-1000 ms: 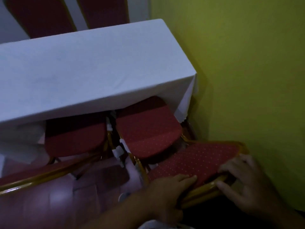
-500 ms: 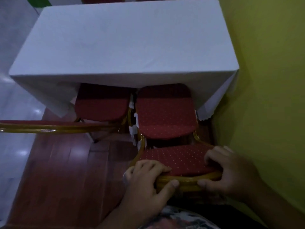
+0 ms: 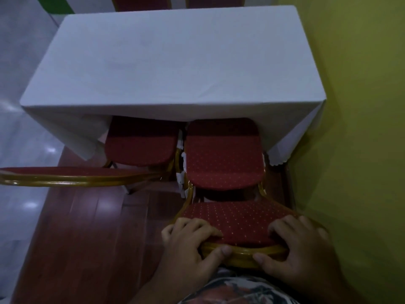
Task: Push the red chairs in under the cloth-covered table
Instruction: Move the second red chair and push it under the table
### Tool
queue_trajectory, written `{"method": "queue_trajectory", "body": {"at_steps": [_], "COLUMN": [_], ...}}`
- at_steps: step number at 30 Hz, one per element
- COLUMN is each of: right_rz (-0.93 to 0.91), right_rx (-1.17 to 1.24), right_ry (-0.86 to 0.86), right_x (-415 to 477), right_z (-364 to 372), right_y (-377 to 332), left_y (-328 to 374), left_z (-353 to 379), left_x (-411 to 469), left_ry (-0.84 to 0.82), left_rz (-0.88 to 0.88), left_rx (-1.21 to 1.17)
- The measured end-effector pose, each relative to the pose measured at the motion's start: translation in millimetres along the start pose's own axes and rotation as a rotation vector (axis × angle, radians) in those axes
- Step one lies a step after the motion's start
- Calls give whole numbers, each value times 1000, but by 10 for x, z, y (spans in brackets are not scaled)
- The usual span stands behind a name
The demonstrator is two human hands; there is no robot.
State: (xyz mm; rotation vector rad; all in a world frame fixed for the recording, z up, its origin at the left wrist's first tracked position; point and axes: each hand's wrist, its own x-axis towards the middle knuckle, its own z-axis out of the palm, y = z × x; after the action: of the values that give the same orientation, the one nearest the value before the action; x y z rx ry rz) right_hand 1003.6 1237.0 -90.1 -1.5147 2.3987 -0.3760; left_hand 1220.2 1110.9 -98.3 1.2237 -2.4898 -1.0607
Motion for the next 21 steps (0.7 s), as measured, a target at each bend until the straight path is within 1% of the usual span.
{"method": "queue_trajectory", "body": {"at_steps": [3, 8, 16, 21], "right_rz": [11, 61, 23, 27], "right_rx": [3, -14, -2, -8], "right_ry": [23, -11, 120, 118], "right_x": [112, 397, 677, 805], "right_z": [35, 48, 95, 111], "right_y": [-76, -128, -103, -66], "left_y": [-77, -142, -204, -221], "left_z": [-65, -159, -222, -233], "left_x": [125, 408, 694, 811], "left_ry": [20, 44, 45, 65], "left_rz": [2, 34, 73, 81], "left_rx": [0, 45, 48, 67]}}
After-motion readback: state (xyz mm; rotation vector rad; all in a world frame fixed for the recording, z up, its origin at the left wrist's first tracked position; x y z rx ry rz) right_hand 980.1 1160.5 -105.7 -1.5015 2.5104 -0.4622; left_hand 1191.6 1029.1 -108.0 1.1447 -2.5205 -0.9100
